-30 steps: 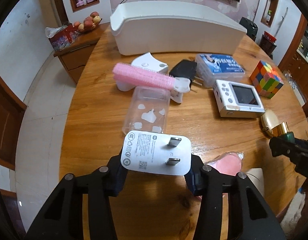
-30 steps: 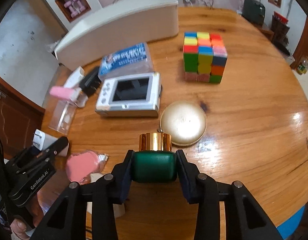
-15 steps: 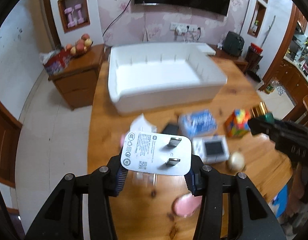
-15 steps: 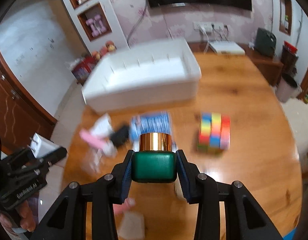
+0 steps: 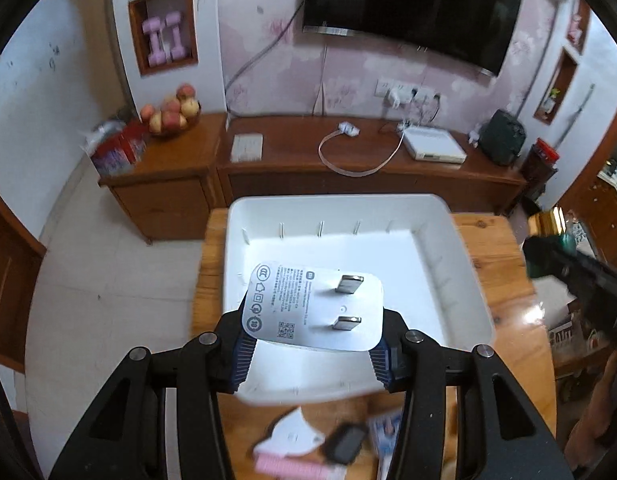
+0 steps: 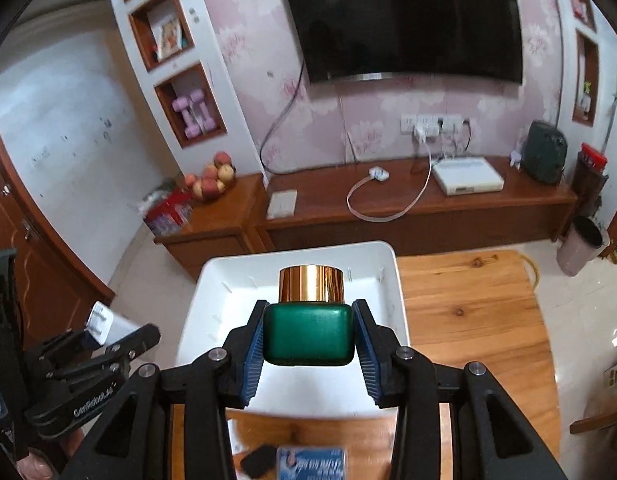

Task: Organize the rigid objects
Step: 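Carry the bottle and charger over the white bin with both tools, then open both tools to drop the bottle and charger into the bin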

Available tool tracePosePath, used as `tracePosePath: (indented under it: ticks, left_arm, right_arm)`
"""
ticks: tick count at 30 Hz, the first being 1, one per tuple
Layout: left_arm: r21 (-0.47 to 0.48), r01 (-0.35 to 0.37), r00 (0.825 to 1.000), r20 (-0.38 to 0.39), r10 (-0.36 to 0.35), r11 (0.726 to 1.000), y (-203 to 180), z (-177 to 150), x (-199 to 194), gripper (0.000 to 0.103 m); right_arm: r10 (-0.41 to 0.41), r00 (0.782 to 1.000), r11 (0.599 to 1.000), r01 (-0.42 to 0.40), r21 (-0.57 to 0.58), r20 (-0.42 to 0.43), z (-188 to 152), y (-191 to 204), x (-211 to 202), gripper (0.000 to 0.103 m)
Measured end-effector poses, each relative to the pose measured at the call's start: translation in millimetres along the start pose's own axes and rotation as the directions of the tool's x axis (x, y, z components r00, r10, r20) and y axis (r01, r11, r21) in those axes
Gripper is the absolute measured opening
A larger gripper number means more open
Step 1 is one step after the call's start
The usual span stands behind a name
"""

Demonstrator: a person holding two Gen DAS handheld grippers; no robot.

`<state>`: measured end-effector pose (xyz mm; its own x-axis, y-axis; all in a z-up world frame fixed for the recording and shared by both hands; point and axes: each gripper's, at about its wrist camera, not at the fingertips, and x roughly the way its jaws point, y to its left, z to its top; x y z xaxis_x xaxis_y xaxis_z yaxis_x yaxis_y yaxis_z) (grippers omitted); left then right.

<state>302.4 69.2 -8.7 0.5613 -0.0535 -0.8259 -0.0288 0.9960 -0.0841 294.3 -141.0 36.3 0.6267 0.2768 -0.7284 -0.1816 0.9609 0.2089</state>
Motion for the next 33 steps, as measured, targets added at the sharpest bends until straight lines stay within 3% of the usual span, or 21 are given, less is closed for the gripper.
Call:
tracePosePath:
  ticks: [4,10,14,18,20,23,33]
  left_arm:
    - [0.006,-0.027,0.996,-0.084,0.028,1.000,-7,1,64,0.052]
    - [-0.006,-0.021,0.977,-0.213,0.020,1.000,-11,-11,138,0.052]
    - [-0.010,-0.031,0.961,-0.276,0.027,0.999,-14,-23,164,0.052]
    - [-0.023,-0.042,0.942,-0.334,0.032,0.999,-12,-30,176,0.052]
    - [-0.063,-0.010,0.932,-0.362,-0.013,0.998,-7,-31,176,0.055]
    - [-0.091,0.010,0.940,-0.337,-0.040,0.996,-4,-31,164,0.081]
    - [-0.039,0.066,0.984,-0.165,-0.071,0.997,-8,-34,59,0.082]
  right_arm:
    - [-0.003,0.989,1.000,0.005,0.012,-0.150,-7,-17,71,0.041]
    - [-0.003,0.931,0.999,0.015,0.030,-0.365,-48,-34,162,0.041]
    - [-0.020,0.890,1.000,0.028,0.013,-0.455,-64,-35,194,0.041]
    - [-0.045,0.871,0.999,0.044,-0.015,-0.488,-68,-35,205,0.042]
    - [-0.059,0.871,0.998,0.053,-0.026,-0.488,-68,-37,208,0.047]
    - [-0.036,0.881,0.999,0.024,-0.032,-0.472,-69,-34,203,0.059]
    - [0.001,0.931,0.999,-0.019,-0.045,-0.365,-70,-24,133,0.061]
